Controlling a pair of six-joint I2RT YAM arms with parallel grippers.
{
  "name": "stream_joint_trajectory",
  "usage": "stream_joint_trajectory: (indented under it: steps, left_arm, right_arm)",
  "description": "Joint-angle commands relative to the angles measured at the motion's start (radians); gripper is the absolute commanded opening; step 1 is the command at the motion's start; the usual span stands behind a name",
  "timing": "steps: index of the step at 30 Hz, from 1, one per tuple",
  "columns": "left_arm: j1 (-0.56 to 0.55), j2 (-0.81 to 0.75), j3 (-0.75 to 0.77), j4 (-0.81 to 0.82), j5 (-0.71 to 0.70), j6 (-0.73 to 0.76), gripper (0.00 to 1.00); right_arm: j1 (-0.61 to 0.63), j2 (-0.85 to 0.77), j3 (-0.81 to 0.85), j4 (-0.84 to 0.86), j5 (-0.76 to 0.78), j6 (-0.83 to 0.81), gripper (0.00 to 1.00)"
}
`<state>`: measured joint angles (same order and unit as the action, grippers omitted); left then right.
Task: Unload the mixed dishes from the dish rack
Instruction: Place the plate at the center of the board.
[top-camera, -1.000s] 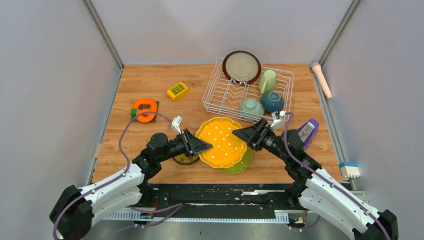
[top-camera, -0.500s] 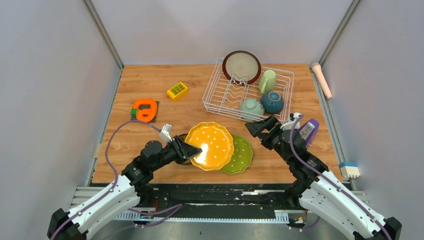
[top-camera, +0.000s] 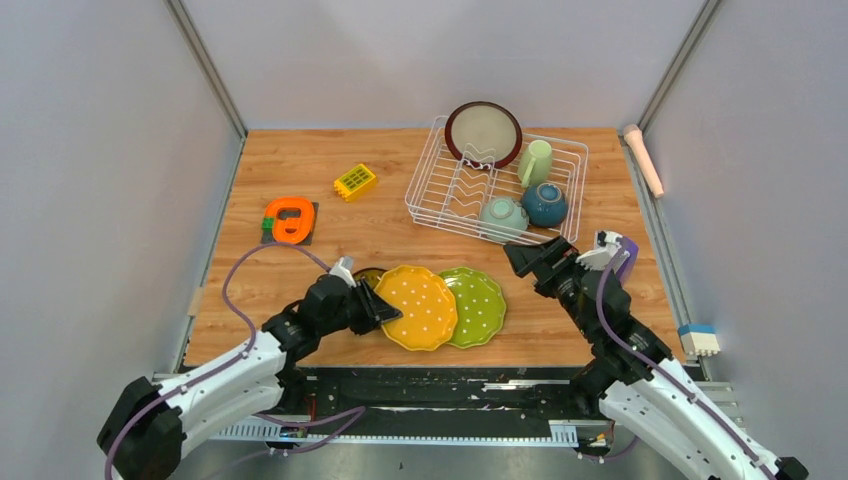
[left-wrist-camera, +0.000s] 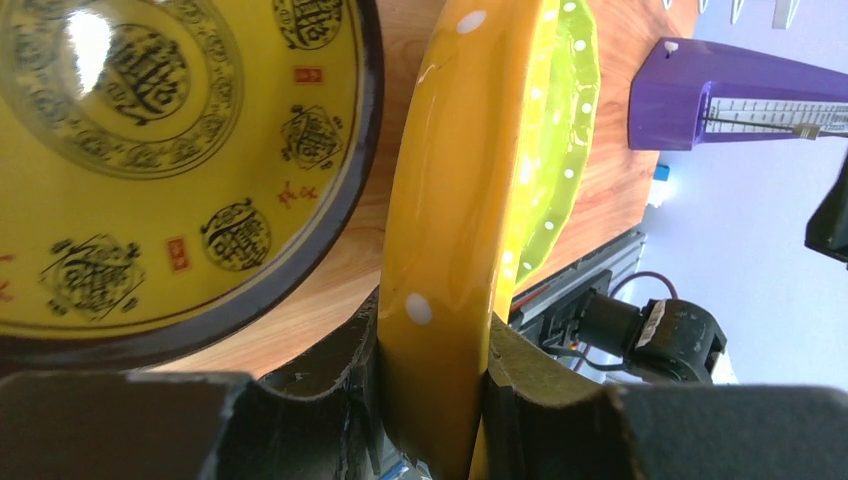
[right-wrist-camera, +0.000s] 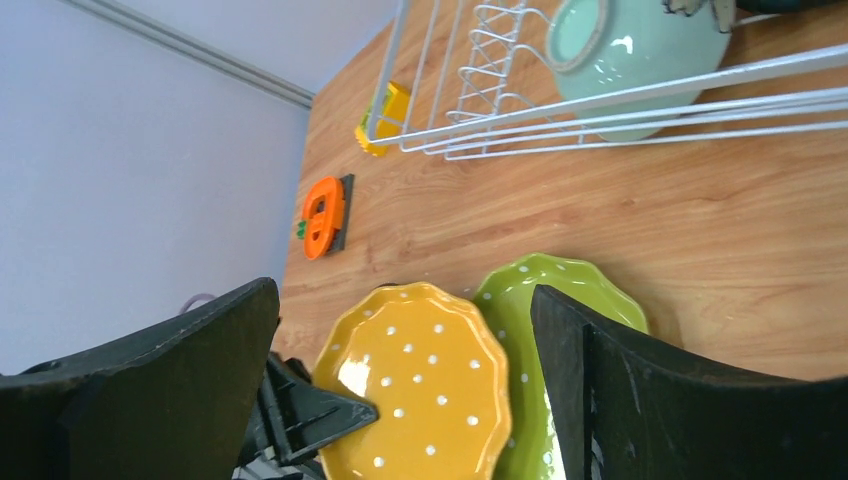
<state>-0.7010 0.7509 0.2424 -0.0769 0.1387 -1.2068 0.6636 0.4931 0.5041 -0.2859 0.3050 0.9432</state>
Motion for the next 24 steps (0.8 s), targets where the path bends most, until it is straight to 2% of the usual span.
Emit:
stream_joint_trajectory:
  steps: [1, 6, 11, 17, 21, 24]
  left_arm:
    - [-0.003, 0.093, 0.107, 0.278, 0.076, 0.000, 0.00]
    - [-0.005, 0.237, 0.154, 0.332, 0.130, 0.007, 0.00]
    - [-0.017, 0.347, 0.182, 0.371, 0.145, 0.010, 0.00]
    - [-0.042, 0.447, 0.268, 0.318, 0.148, 0.059, 0.00]
    - [-0.059, 0.512, 0.373, 0.210, 0.144, 0.127, 0.08]
    - [-0.076, 0.552, 0.404, 0.184, 0.157, 0.149, 0.20]
  right_arm:
    - [0.002, -0.088, -0.061, 0.142, -0.073, -0.059, 1.00]
    - [0.002, -0.127, -0.095, 0.198, -0.098, -0.080, 1.00]
    - [0.002, -0.085, -0.087, 0.203, -0.107, -0.099, 1.00]
    - [0.002, -0.010, -0.072, 0.217, -0.118, -0.103, 1.00]
    - [0.002, 0.019, -0.073, 0.225, -0.105, -0.108, 1.00]
    - [0.002, 0.023, -0.076, 0.224, -0.103, -0.105, 1.00]
